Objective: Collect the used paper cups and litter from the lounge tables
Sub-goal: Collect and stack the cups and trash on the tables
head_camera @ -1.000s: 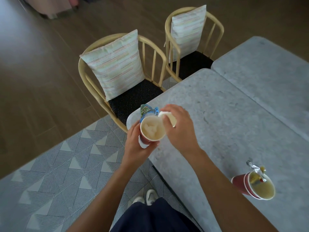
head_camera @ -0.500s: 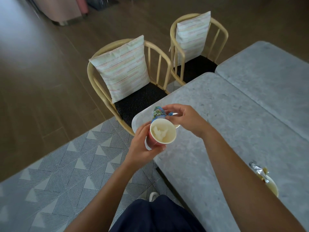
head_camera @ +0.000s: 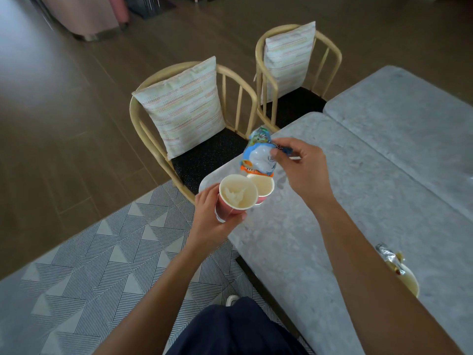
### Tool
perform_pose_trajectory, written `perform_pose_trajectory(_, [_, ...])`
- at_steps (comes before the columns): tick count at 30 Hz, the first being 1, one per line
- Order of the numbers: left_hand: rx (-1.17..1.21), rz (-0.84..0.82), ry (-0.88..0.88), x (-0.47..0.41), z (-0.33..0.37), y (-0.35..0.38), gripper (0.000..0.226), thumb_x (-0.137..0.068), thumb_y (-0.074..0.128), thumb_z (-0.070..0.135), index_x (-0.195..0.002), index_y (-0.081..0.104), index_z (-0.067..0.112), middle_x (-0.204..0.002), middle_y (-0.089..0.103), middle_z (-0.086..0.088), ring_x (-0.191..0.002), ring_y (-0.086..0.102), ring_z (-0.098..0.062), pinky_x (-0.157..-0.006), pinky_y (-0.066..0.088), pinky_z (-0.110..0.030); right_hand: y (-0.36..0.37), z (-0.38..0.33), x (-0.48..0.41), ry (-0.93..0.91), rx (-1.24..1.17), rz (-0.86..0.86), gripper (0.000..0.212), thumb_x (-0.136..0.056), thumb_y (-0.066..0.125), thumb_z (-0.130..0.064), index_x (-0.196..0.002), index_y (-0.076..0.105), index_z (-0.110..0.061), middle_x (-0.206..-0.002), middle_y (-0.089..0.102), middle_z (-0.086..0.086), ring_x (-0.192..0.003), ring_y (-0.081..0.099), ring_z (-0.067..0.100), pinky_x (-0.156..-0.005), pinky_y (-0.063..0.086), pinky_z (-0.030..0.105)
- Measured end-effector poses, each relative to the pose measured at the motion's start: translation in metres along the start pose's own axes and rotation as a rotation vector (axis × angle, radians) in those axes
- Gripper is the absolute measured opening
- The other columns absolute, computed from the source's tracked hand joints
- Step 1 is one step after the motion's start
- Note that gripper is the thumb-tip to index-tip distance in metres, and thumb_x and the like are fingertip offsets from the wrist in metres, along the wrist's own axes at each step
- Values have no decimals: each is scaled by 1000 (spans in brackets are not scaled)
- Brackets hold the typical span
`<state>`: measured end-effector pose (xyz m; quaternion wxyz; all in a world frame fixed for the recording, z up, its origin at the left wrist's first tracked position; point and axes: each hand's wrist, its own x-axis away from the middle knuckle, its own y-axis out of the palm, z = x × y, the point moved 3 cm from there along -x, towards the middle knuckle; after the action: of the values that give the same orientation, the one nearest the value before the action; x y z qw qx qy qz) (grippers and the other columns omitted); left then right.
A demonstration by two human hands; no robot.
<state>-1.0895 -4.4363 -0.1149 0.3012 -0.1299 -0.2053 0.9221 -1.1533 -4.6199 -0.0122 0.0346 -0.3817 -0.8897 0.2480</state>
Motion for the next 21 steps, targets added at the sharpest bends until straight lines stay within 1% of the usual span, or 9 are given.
perform_pose_trajectory(3, [-35,9,-27,-2,0,-1,65,-65,73,45,-123,53,22,-118,47,14,-109,33,-1,-89,31,-12,-5,-14,12,-21,-44,22,21,-87,65,-11,-107,69,-16,-92,62,-12,-79,57,-6,-65,47,4])
perform_pose_trajectory(6, [-48,34,-21,-4,2,-1,65,-63,73,47,-118,57,16,-113,50,11,-107,37,-5,-87,29,-3,1,-18,24,-42,-74,-23,20,-86,67,-10,-99,69,-25,-85,62,-21,-76,58,-11,-65,46,6])
perform_pose_trajectory(7, [-47,40,-14,-4,3,-1,63,-63,74,45,-116,58,15,-112,51,10,-106,37,-5,-86,28,-2,5,-18,28,-53,-65,-39,20,-85,67,-10,-98,69,-25,-85,63,-21,-76,58,-11,-66,47,6])
perform_pose_trajectory(9, [-73,40,15,-4,6,0,59,-62,81,34,-112,60,10,-110,52,7,-103,38,-6,-85,28,0,15,-15,36,-125,25,-55,17,-84,67,-10,-98,73,-19,-89,70,-10,-78,61,-3,-71,49,13])
perform_pose_trajectory(12, [-98,40,22,-1,9,1,49,-63,87,19,-102,61,6,-102,53,4,-93,45,-10,-76,32,1,30,-11,44,-270,233,-62,17,-83,64,-13,-96,75,-15,-91,73,0,-83,65,17,-77,53,33])
perform_pose_trajectory(14, [-107,61,33,2,10,2,45,-62,88,18,-98,62,6,-98,53,5,-88,49,-12,-73,33,1,38,-12,48,-312,339,-104,18,-83,60,-16,-95,75,-15,-90,73,1,-82,66,21,-75,53,37])
perform_pose_trajectory(16, [-84,68,22,3,10,4,49,-63,87,20,-104,64,8,-100,56,5,-89,54,-13,-75,35,0,46,-14,54,-317,418,-178,22,-85,54,-17,-96,73,-16,-91,73,1,-81,65,20,-74,52,33])
perform_pose_trajectory(18, [-47,62,21,2,12,5,53,-64,85,25,-111,63,13,-105,60,4,-93,57,-12,-79,38,-4,50,-14,58,-243,434,-268,26,-88,51,-13,-102,71,-18,-97,72,-1,-85,64,18,-75,49,28])
perform_pose_trajectory(21, [-47,60,48,3,15,4,53,-65,86,24,-113,64,15,-108,62,4,-96,58,-8,-82,40,-5,54,-11,57,-124,497,-507,26,-92,47,-9,-103,69,-15,-98,67,1,-81,58,16,-68,39,24])
